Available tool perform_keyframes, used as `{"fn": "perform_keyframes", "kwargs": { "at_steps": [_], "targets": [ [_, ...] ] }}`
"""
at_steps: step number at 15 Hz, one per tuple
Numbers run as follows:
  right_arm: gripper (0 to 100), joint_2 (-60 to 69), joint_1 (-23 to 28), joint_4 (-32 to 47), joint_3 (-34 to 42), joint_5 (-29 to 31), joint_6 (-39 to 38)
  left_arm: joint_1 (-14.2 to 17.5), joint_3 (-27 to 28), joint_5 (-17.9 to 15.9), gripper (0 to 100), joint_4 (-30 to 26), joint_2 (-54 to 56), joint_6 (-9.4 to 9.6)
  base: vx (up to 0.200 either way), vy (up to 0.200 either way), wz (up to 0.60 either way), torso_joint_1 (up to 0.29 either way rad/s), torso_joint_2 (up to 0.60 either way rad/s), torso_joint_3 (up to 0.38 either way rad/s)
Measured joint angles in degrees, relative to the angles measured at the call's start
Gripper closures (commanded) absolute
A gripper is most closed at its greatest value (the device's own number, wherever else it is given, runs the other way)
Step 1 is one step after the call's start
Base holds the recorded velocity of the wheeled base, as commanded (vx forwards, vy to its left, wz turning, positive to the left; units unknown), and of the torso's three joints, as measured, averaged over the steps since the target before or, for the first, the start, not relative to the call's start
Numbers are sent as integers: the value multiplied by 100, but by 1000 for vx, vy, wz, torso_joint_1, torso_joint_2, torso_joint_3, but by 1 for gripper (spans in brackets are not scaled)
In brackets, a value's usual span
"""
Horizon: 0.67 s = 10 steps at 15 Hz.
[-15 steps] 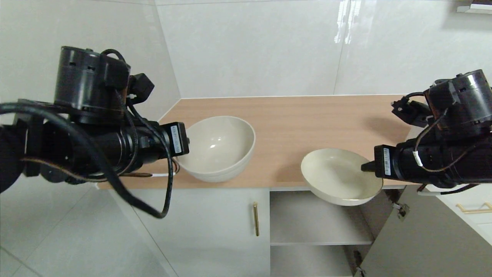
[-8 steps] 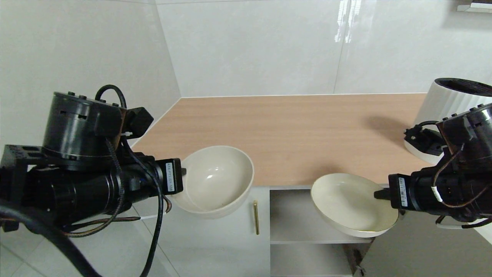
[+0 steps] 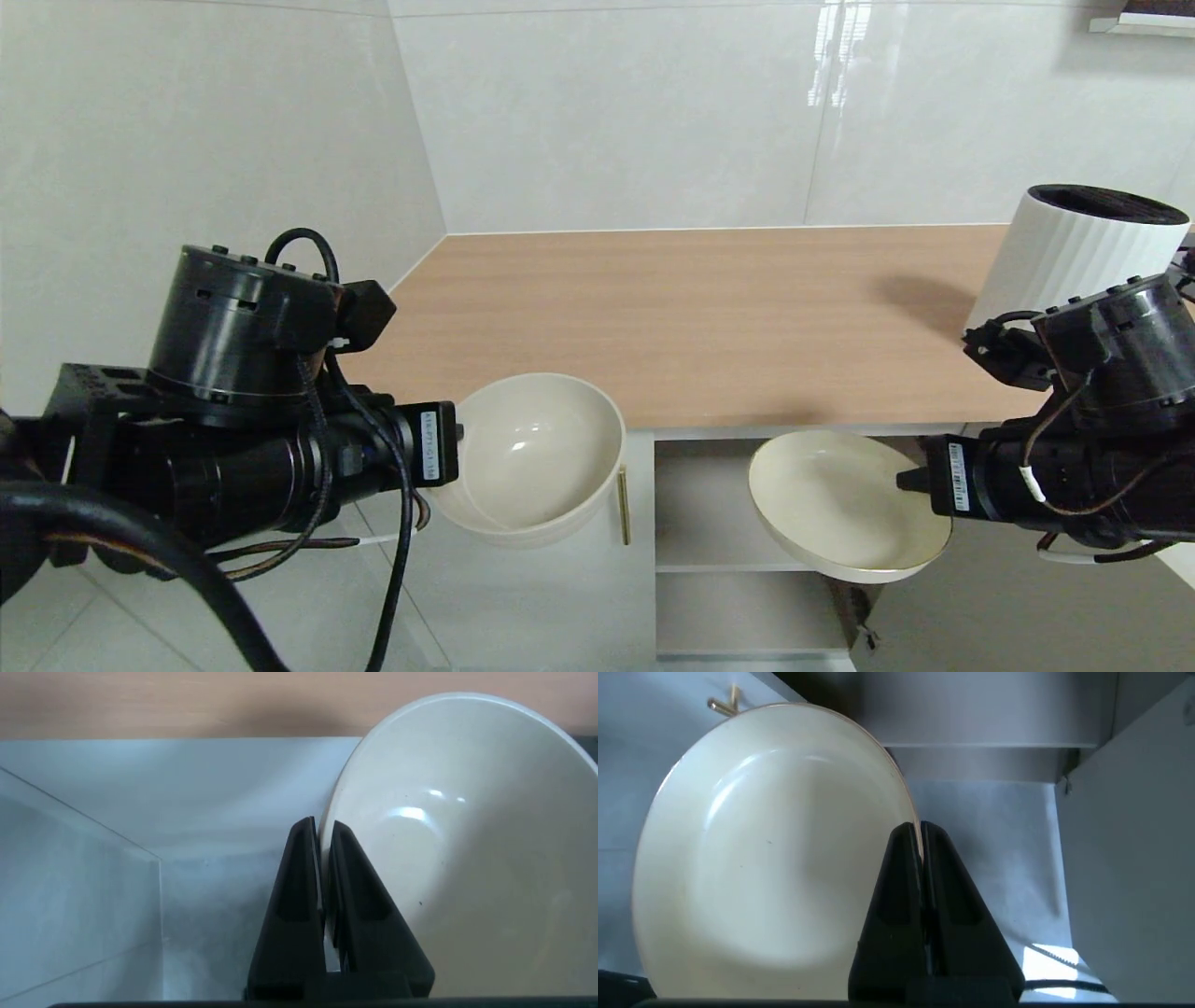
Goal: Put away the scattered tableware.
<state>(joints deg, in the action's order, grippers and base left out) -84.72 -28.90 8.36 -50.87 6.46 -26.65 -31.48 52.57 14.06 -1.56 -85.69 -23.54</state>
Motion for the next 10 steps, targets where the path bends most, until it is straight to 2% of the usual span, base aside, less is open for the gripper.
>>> {"fn": "perform_keyframes", "kwargs": {
  "at_steps": [3,10],
  "targets": [
    [100,-44,0,-2,43,2,16,2,7,6,100,4,-20,0,0,0,0,-87,220,113],
    [100,-77,2,-130,132,5,46,6,10,-2,100,-5,-50,0,0,0,0,-191,462,262]
  ]
}}
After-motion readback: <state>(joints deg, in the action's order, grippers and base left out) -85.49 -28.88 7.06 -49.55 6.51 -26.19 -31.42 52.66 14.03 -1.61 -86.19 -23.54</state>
